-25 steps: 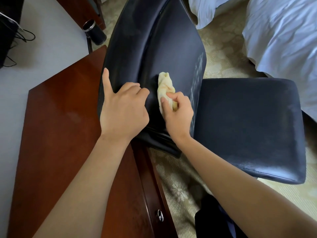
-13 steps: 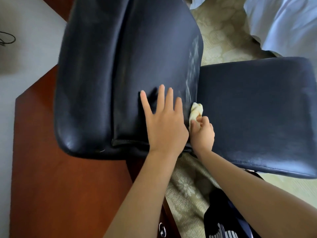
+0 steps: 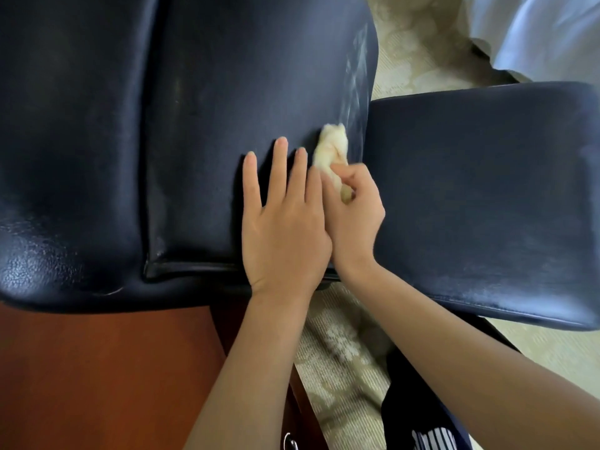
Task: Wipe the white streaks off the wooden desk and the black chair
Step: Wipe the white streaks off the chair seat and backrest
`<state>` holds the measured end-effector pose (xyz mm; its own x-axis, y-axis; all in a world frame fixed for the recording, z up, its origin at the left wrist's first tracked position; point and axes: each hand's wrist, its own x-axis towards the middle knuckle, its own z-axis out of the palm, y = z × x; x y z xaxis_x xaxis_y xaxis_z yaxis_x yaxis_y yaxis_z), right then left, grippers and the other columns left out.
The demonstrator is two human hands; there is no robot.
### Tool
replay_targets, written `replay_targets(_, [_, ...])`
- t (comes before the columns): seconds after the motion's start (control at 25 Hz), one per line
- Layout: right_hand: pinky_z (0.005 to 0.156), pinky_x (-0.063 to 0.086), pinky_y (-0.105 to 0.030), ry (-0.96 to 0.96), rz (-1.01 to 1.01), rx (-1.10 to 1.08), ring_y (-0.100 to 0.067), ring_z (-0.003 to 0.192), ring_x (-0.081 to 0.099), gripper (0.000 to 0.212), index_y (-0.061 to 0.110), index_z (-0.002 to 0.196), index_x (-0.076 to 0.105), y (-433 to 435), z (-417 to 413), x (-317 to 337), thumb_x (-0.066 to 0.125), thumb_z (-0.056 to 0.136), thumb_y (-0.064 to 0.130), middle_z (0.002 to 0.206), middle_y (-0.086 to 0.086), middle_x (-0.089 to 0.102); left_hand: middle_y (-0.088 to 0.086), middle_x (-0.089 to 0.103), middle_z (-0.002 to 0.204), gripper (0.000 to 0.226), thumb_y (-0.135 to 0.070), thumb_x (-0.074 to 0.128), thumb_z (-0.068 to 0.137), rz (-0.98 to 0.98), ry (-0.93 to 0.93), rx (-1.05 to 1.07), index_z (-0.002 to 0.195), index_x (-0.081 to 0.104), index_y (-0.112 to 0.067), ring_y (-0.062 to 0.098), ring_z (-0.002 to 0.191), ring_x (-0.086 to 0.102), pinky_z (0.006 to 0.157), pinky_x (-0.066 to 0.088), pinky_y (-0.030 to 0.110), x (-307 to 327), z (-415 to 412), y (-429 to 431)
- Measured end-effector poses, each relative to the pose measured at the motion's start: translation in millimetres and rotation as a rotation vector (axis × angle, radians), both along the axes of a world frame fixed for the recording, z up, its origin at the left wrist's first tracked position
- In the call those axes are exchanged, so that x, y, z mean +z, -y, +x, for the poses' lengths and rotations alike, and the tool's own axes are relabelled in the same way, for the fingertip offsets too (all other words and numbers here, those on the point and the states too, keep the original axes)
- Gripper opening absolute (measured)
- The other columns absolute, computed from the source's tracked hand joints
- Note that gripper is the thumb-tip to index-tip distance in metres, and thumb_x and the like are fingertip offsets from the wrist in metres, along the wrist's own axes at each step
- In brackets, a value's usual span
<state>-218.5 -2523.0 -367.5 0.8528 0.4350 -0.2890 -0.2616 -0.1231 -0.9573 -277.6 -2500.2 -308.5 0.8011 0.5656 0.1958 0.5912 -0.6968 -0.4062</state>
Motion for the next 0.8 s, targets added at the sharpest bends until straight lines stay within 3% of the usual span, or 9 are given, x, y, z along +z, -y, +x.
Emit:
replay_targets(0.16, [0.075,0.045,-0.021,0.181,0.198,0.043,-0.009,0.084,0.055,0.009,0.024,0.085,0.058,-13.2,10.0,6.6,0.066,0.084,0.023,0.089,0.002,0.061,0.011,0.051,0.140,0.049,-0.012,0.034,0.089,-0.034,0.089,0.051,0.134,0.052,-0.002,0.024,0.137,0.038,0.116,0.010,0.043,-0.1,1.8,-0.5])
replay_targets(0.28, [0.077,0.043,-0.018,0.276,0.154,0.063,-0.008,0.088,0.054,0.010,0.023,0.094,0.059,-6.9,14.2,-25.9,0.065,0.086,0.024,0.093,0.004,0.058,0.008,0.055,0.137,0.050,-0.013,0.034,0.085,-0.051,0.066,0.059,0.129,0.057,-0.006,0.028,0.137,0.038,0.115,0.009,0.049,-0.9,7.0,3.9])
replay_targets(0.4, [0.075,0.036,-0.006,0.198,0.068,0.079,0.003,0.088,0.051,0.010,0.018,0.097,0.058,3.0,18.3,-56.5,0.062,0.089,0.023,0.097,0.003,0.057,0.006,0.055,0.137,0.049,-0.013,0.036,0.083,-0.028,0.046,0.075,0.127,0.058,-0.009,0.030,0.136,0.038,0.114,0.008,0.053,-2.4,15.1,1.2])
replay_targets(0.48, [0.071,0.035,-0.006,0.144,-0.001,0.116,0.004,0.086,0.049,0.008,0.018,0.096,0.056,11.9,20.3,-73.9,0.059,0.091,0.023,0.097,0.001,0.056,0.006,0.053,0.139,0.049,-0.012,0.039,0.082,-0.010,0.019,0.075,0.127,0.058,-0.010,0.030,0.137,0.036,0.113,0.007,0.053,-3.1,21.0,-3.4])
replay_targets(0.6, [0.065,0.033,-0.019,0.055,-0.126,0.189,-0.009,0.083,0.049,0.011,0.015,0.095,0.052,21.6,21.7,-97.8,0.055,0.093,0.026,0.095,-0.003,0.054,0.008,0.050,0.141,0.050,-0.012,0.039,0.080,0.002,-0.053,0.055,0.127,0.058,-0.008,0.032,0.139,0.032,0.113,0.006,0.053,0.9,35.6,-18.4])
replay_targets(0.72, [0.071,0.034,-0.029,-0.129,-0.268,0.249,-0.020,0.089,0.052,0.014,0.011,0.098,0.050,24.7,27.2,-117.7,0.051,0.094,0.025,0.097,-0.003,0.057,0.011,0.042,0.147,0.057,-0.014,0.027,0.080,0.026,-0.163,0.006,0.130,0.054,-0.007,0.032,0.144,0.021,0.114,0.003,0.055,9.7,61.0,-39.3])
replay_targets(0.8, [0.073,0.038,-0.032,-0.271,-0.359,0.321,-0.023,0.091,0.054,0.017,0.010,0.100,0.051,25.1,30.1,-125.1,0.049,0.095,0.025,0.099,-0.004,0.060,0.010,0.031,0.153,0.053,-0.014,0.033,0.085,0.005,-0.236,-0.037,0.136,0.047,-0.009,0.030,0.147,0.009,0.114,-0.002,0.055,10.2,76.2,-52.2])
